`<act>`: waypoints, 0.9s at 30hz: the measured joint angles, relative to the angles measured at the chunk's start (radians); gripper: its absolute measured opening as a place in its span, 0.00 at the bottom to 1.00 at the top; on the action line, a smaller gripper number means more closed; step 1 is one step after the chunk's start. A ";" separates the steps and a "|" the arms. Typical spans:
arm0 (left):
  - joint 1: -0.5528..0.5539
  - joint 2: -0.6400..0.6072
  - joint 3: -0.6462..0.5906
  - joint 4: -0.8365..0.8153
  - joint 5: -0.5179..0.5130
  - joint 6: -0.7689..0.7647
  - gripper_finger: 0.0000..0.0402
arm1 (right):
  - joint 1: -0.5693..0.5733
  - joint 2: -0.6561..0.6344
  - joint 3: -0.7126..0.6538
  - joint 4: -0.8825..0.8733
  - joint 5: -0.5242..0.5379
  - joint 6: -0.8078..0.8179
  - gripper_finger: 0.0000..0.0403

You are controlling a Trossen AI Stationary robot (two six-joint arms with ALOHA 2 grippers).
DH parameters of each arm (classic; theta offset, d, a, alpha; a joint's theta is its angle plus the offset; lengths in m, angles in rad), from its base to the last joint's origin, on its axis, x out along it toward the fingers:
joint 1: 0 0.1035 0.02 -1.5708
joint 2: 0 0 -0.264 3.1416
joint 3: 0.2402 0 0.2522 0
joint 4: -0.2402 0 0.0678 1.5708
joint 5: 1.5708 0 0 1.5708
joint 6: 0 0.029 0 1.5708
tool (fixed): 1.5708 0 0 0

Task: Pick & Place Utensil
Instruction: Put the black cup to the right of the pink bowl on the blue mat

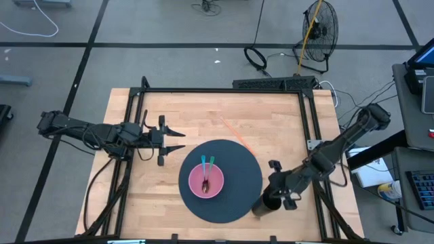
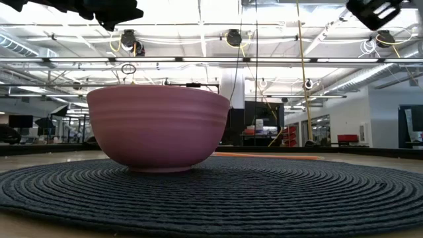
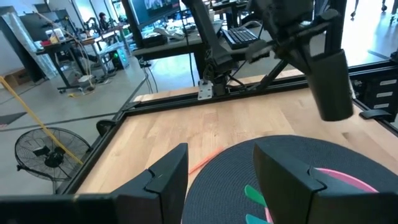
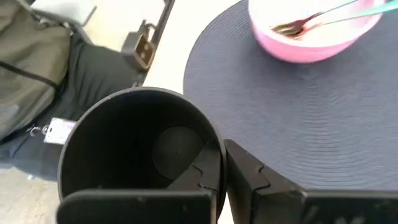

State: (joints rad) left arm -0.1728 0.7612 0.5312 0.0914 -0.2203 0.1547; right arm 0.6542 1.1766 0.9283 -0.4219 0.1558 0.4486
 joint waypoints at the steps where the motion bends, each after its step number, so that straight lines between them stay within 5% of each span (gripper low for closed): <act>1: 0.000 0.000 0.000 -0.001 0.000 0.001 0.46 | -0.014 -0.015 0.000 -0.015 0.000 -0.004 0.01; 10: 0.000 0.000 0.000 -0.016 0.000 0.002 0.46 | -0.179 -0.041 0.172 -0.279 -0.043 -0.103 0.01; 18: 0.000 0.000 0.000 -0.068 -0.009 -0.021 0.46 | -0.266 0.079 0.454 -0.500 -0.054 -0.219 0.01; 27: 0.000 0.000 0.000 -0.086 -0.017 -0.029 0.46 | -0.347 0.247 0.578 -0.576 -0.129 -0.290 0.01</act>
State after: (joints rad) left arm -0.1726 0.7612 0.5312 0.0055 -0.2375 0.1253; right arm 0.3075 1.4233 1.5060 -0.9984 0.0266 0.1581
